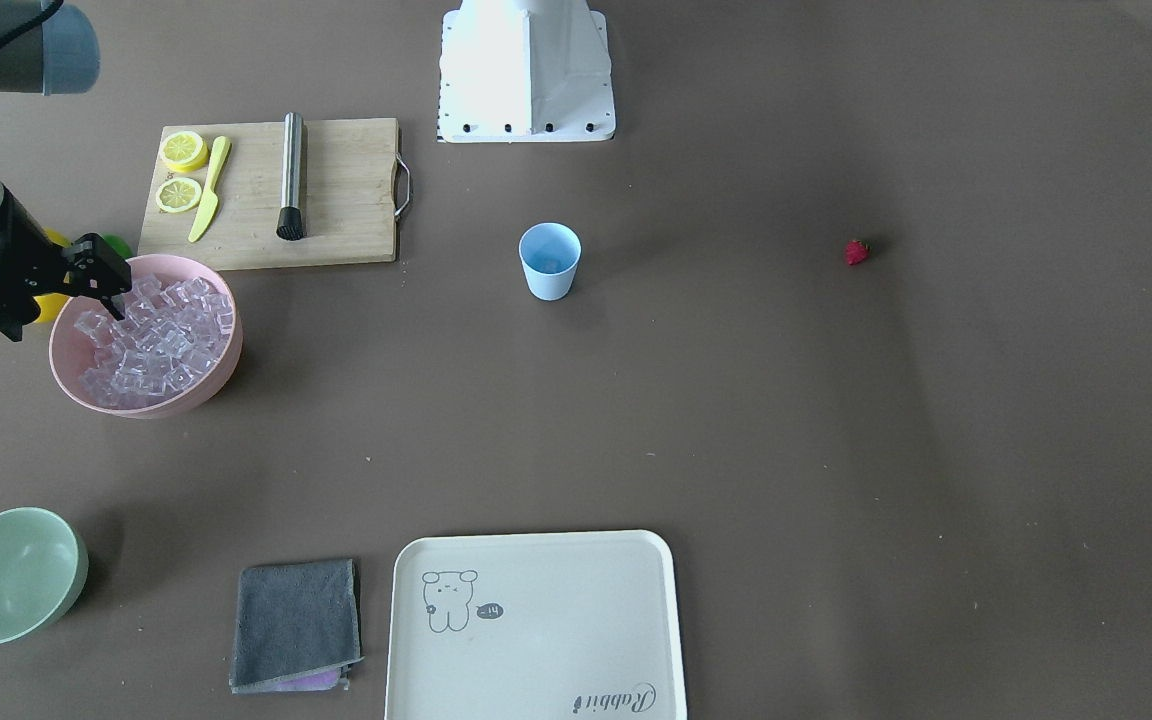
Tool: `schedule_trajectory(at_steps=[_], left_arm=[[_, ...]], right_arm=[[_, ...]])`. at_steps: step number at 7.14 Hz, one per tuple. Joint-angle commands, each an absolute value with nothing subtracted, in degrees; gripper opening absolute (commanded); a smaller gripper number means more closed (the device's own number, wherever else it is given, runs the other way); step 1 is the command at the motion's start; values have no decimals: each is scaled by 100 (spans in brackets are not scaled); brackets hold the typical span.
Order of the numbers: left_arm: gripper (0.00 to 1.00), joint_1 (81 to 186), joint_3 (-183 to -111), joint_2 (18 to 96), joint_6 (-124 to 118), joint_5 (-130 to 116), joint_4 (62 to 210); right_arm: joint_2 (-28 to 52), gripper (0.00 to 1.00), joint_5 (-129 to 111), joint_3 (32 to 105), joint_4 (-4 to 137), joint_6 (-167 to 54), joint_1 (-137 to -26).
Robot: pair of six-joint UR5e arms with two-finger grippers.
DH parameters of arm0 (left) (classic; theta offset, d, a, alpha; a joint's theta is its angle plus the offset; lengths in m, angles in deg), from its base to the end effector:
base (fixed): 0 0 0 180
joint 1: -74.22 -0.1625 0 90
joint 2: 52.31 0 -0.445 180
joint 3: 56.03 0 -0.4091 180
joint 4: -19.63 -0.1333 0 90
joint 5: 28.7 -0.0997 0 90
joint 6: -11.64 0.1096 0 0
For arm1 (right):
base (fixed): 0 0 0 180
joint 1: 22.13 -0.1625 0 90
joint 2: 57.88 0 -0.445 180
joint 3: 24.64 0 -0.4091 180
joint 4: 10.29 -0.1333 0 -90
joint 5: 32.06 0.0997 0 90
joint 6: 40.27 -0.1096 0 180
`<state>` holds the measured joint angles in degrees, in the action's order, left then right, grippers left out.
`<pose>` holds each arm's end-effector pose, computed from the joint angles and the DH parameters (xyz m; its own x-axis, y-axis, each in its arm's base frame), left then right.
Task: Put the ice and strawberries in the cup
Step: 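Release the ice into the cup and raise the right gripper over the bowl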
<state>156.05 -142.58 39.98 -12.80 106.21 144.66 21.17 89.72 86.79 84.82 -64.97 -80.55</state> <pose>0.0232 -0.5552 0.6243 0.6361 0.1062 -0.7642 0.1595 0.9510 0.2648 -0.2296 -0.5178 0.4174 0.7376 -0.2748 0.6168 0.1731 0.9599 0.2207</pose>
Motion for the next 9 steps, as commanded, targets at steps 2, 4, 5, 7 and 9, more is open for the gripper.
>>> schedule_trajectory(at_steps=[2, 4, 5, 7, 9], left_arm=[[98, 15604, -14260, 3997, -1280, 10621, 14496], [98, 15569, -14243, 4014, -1280, 10621, 14496], [98, 15525, -14242, 4041, -1288, 10612, 14496], [98, 15481, -14164, 4172, -1288, 10612, 14487], [98, 15393, -14067, 4287, -1288, 10603, 14487]], right_arm=[[2245, 100, 9046, 8601, 8463, -6242, -8163], [2219, 100, 9037, 8435, 8463, -6250, -8145], [2167, 100, 9037, 8356, 8463, -6294, -8145], [2148, 100, 9098, 8355, 8463, -6373, -8067], [2131, 100, 9283, 8390, 8429, -6759, -7918]])
